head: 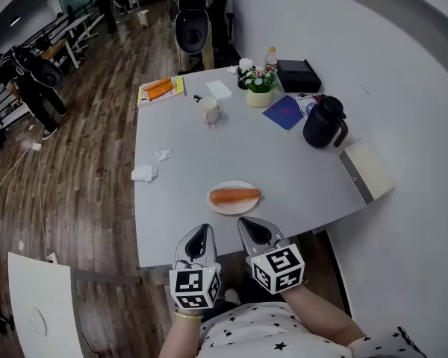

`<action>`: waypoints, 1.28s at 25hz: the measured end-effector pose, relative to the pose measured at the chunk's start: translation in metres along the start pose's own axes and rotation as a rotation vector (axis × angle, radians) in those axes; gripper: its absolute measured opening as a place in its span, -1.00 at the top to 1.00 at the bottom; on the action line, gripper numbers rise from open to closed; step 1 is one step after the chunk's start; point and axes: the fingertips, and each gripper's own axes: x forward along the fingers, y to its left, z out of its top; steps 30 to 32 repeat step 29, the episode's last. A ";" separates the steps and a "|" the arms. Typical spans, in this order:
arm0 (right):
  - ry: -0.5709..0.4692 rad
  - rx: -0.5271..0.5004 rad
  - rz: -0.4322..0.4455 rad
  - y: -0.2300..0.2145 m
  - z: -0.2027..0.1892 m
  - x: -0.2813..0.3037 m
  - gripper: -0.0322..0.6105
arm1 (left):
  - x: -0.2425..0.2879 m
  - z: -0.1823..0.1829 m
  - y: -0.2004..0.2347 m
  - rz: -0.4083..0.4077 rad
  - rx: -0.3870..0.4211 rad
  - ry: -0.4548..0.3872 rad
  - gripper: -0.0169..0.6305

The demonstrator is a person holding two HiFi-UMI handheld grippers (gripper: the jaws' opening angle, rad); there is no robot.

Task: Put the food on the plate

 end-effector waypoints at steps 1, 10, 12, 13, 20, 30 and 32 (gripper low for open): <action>-0.006 -0.005 -0.008 0.002 0.000 -0.003 0.90 | -0.003 -0.001 -0.001 0.000 0.001 0.001 0.92; -0.022 -0.025 -0.040 0.013 0.007 -0.014 0.91 | -0.019 -0.002 0.003 0.011 0.003 -0.004 0.92; -0.023 -0.031 -0.040 0.016 0.008 -0.015 0.91 | -0.021 0.000 0.003 0.010 0.005 -0.005 0.92; -0.023 -0.031 -0.039 0.016 0.008 -0.015 0.91 | -0.022 0.001 0.003 0.010 0.005 -0.006 0.92; -0.030 -0.041 -0.027 0.026 0.012 -0.015 0.91 | -0.028 0.006 0.006 0.013 0.012 -0.015 0.92; -0.036 -0.043 -0.016 0.031 0.013 -0.016 0.91 | -0.027 0.003 0.006 0.017 -0.002 -0.011 0.92; -0.036 -0.043 -0.016 0.031 0.013 -0.016 0.91 | -0.027 0.003 0.006 0.017 -0.002 -0.011 0.92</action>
